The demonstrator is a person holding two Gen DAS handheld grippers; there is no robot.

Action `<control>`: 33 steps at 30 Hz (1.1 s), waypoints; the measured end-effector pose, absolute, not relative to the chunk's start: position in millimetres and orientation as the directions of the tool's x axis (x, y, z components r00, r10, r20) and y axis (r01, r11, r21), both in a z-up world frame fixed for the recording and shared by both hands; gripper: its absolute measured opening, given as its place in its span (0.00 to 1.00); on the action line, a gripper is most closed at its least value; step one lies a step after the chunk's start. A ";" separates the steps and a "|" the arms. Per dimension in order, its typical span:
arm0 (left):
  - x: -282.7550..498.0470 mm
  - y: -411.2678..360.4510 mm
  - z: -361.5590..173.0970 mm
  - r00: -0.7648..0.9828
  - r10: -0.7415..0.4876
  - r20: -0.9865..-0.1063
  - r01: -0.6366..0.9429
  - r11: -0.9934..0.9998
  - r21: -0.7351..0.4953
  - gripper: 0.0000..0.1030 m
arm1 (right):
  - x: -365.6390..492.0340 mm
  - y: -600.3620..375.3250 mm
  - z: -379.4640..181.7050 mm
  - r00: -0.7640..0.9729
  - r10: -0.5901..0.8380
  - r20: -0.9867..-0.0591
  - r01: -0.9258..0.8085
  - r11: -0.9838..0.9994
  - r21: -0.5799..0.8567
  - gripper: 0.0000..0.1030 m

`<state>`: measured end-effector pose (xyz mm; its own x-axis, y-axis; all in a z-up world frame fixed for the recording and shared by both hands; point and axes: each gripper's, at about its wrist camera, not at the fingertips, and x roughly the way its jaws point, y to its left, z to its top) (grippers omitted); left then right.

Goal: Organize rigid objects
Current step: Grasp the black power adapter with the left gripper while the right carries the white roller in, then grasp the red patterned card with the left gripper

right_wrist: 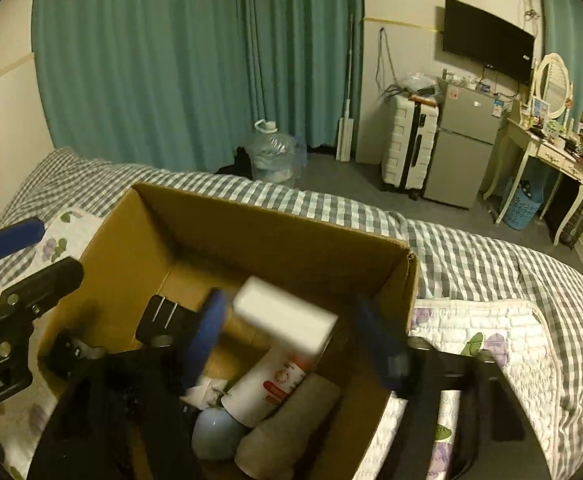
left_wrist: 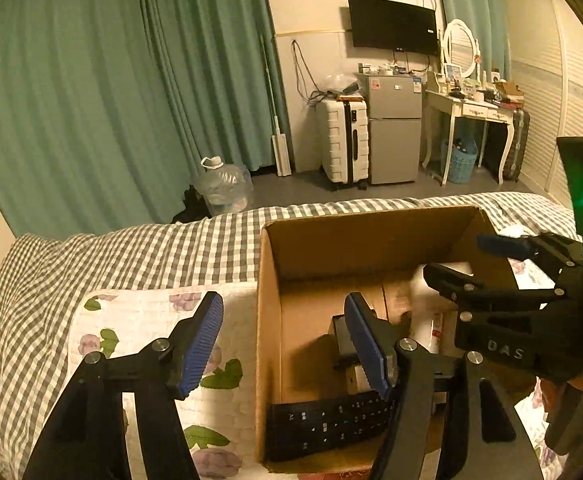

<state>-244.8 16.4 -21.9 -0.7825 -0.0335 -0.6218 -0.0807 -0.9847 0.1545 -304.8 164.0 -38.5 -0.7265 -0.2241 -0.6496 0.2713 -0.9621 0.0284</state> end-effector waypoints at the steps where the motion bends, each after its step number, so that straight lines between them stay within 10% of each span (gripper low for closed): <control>1: -240.8 16.0 -20.8 -0.785 -0.031 -0.619 -0.081 -0.985 0.153 0.64 | -302.2 165.9 -36.3 -0.729 -0.224 -0.646 0.267 -0.963 0.033 0.78; 18: -141.9 -4.0 -2.0 -0.779 -0.042 -0.626 -0.041 -0.992 0.118 0.67 | -151.6 214.8 -6.1 -0.797 -0.159 -0.582 0.168 -0.985 0.039 0.95; 33: -162.7 19.7 -124.8 -0.585 -0.002 -0.811 -0.087 -0.994 0.066 0.67 | -164.4 193.7 -96.4 -0.667 -0.108 -0.737 0.178 -0.984 -0.018 0.99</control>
<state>-162.7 19.7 -124.8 -0.5854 -0.0022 -0.8107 -0.0872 -0.9940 0.0657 -164.4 193.7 -96.4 -0.6669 -0.1077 -0.7373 0.1783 -0.9838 -0.0177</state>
